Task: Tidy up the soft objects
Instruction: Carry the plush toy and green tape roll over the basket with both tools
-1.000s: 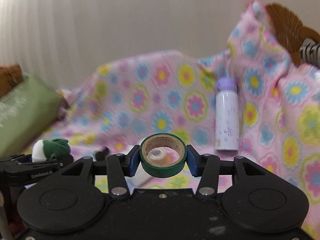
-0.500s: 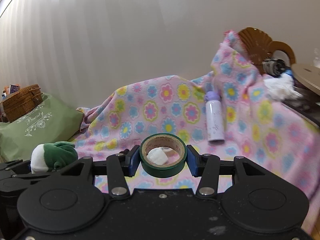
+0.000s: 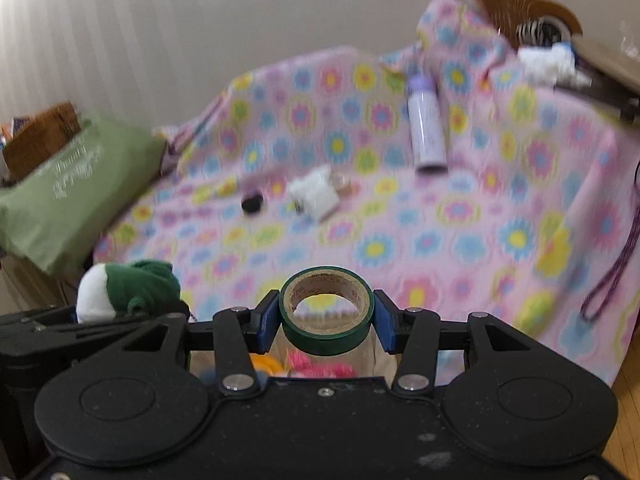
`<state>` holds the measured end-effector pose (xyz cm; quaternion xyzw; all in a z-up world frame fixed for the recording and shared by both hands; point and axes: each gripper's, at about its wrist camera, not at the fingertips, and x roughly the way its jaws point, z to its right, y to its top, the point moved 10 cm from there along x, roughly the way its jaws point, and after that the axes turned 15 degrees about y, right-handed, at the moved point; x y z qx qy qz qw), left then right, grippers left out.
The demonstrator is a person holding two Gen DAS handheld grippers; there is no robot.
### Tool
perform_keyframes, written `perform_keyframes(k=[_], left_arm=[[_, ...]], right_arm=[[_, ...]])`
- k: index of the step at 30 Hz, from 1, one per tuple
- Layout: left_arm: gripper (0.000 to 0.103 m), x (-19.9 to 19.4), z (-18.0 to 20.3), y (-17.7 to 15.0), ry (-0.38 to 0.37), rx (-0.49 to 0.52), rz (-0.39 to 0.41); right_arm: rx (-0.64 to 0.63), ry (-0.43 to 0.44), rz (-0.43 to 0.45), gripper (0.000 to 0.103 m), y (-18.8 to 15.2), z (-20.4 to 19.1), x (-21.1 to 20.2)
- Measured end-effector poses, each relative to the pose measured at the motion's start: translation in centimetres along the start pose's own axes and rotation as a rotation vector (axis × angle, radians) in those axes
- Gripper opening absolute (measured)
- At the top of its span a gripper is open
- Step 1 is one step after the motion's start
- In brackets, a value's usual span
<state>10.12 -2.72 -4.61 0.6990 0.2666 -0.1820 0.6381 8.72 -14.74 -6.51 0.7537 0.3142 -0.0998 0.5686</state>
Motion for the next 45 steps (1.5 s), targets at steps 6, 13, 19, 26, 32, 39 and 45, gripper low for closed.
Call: perform_keyframes(k=[6,13,19,26,32,39,45], left_arm=[[0.060,1.0,0.4,-2.9,-0.048,0.002,-0.113],[0.060,1.6,0.8,-4.4,-0.060,0.024,-0.178],[0.060,1.6,0.8,-5.1,-0.051,0.045,-0.194],[0.060,2.4,0.3,-5.3,-0.044,0.020,-0.217],[0.060,3.3,0.1,-4.7,-0.034,0.010,-0.221],[0.061,4.7,-0.3,-3.5,-0.004,0.014,-0.213],[0.061,5.0,-0.1,-3.2,-0.009,0.014,-0.216]], right_arm=[[0.089,-0.022,-0.074,0.048,-1.8,1.7,0.9],[0.130,-0.009,-0.142,0.048,-3.1,2.1,1.7],[0.119,0.015,-0.193,0.048,-3.6,1.4,2.1],[0.111,0.009,-0.204,0.048,-3.3,1.6,2.9],[0.052,-0.021,-0.207,0.048,-2.3,1.7,4.7],[0.008,-0.049,-0.225,0.048,-1.9,1.8,6.5],[0.010,-0.050,-0.217,0.048,-1.5,2.0,6.5]])
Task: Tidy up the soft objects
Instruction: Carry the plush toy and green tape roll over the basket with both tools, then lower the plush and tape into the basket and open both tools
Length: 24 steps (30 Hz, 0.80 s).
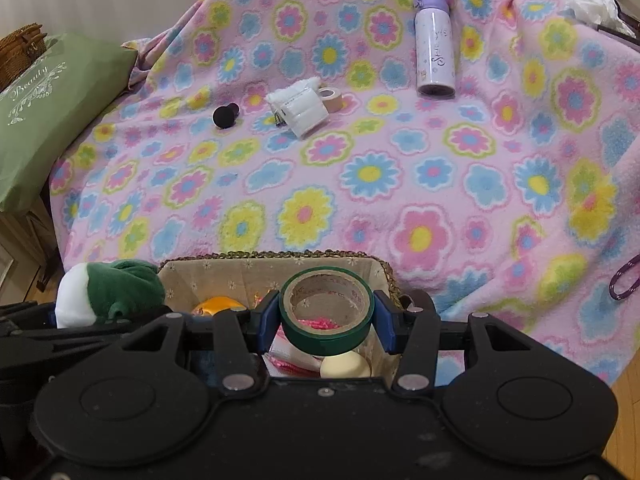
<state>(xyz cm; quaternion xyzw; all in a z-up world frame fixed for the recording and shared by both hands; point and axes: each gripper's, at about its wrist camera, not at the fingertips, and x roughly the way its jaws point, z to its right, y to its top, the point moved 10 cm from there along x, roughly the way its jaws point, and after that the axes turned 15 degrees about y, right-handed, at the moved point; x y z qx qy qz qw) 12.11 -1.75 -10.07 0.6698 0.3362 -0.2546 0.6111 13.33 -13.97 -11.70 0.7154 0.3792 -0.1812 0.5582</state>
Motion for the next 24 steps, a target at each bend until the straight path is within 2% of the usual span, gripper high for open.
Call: perform_keyframes(k=[10,13,24], left_arm=[[0.061,0.68,0.18,0.16,0.002,0.000,-0.017],[0.068,0.55,0.14,0.17,0.002,-0.004,-0.013],[0.071,0.22,-0.09,-0.08,-0.002,-0.012,-0.012]], right_arm=[[0.013,-0.008,-0.007,0.049,0.02,0.25,0.56],[0.014,-0.004,0.003,0.051,0.08,0.12,0.51],[0.022,-0.003,0.015,0.052,-0.13,0.35,0.08]])
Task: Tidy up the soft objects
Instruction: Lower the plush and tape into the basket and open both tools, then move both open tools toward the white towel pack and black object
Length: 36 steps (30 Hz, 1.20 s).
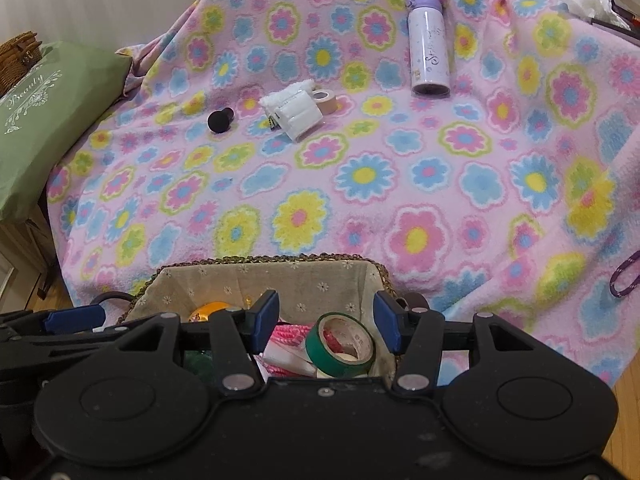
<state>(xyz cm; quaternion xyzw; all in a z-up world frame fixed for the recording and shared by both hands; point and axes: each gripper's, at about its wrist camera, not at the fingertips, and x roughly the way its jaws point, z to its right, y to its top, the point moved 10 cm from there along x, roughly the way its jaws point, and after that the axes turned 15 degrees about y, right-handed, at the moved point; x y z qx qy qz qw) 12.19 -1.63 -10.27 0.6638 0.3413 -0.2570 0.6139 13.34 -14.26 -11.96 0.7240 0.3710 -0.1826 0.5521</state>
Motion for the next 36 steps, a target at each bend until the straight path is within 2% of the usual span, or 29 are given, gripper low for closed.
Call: perform_keyframes(k=[24,36], left_arm=[[0.072,-0.1,0.0,-1.0,0.012,0.003,-0.013],[0.072,0.0,-0.3,-0.3,0.021,0.007,-0.002]], right_arm=[[0.034,-0.010,-0.021,0.057,-1.5,0.5,-0.1],[0.009,-0.008,-0.019,0.061,-0.8,0.4,0.0]])
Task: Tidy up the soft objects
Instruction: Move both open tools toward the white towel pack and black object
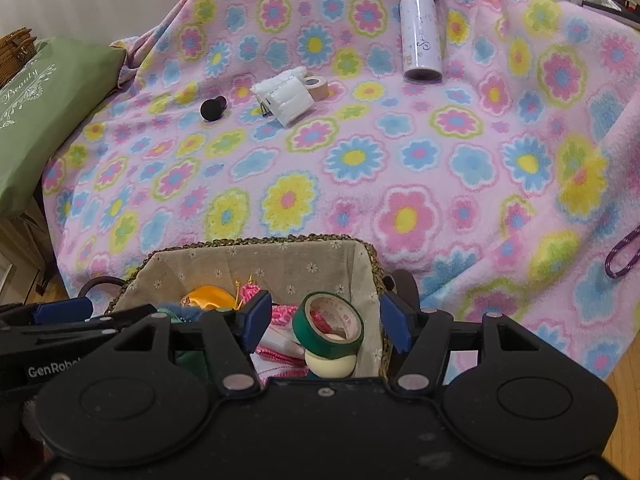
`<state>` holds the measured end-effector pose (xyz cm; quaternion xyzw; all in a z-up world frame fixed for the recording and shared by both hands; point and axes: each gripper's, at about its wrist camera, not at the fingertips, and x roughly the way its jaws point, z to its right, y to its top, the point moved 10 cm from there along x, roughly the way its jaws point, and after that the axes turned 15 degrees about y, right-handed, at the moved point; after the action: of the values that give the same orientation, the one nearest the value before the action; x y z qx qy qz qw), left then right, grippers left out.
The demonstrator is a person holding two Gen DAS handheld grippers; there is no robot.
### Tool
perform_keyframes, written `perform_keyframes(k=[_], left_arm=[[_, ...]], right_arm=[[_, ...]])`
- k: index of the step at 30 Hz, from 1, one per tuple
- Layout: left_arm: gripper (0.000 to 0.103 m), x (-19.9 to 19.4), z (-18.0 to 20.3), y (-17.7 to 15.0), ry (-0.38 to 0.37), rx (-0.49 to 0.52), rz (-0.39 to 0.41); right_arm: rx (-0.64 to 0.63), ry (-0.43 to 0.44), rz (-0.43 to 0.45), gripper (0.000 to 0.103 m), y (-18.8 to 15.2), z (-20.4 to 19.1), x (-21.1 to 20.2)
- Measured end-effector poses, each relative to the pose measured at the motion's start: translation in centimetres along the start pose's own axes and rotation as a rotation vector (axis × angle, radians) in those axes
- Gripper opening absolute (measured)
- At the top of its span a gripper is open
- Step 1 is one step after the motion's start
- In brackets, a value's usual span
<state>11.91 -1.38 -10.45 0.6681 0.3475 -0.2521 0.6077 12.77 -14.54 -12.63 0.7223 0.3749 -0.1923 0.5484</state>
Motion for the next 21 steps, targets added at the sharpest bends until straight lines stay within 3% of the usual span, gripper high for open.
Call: perform_keyframes(k=[6,13,21], left_arm=[[0.073,-0.3,-0.1,2.1,0.014,0.027,0.045],[0.078,0.1,-1.3,7.1,0.053,0.043,0.141],[0.079,3.5,-2.5,11.7,0.098,0.013,0.204]], right_arm=[[-0.043,-0.002,0.023,0.063,2.0,-0.1,-0.3],[-0.146,-0.025,0.090,0.069,6.5,0.0,-0.2],[-0.204,-0.026,0.141,0.072,11.5,1.7,1.7]])
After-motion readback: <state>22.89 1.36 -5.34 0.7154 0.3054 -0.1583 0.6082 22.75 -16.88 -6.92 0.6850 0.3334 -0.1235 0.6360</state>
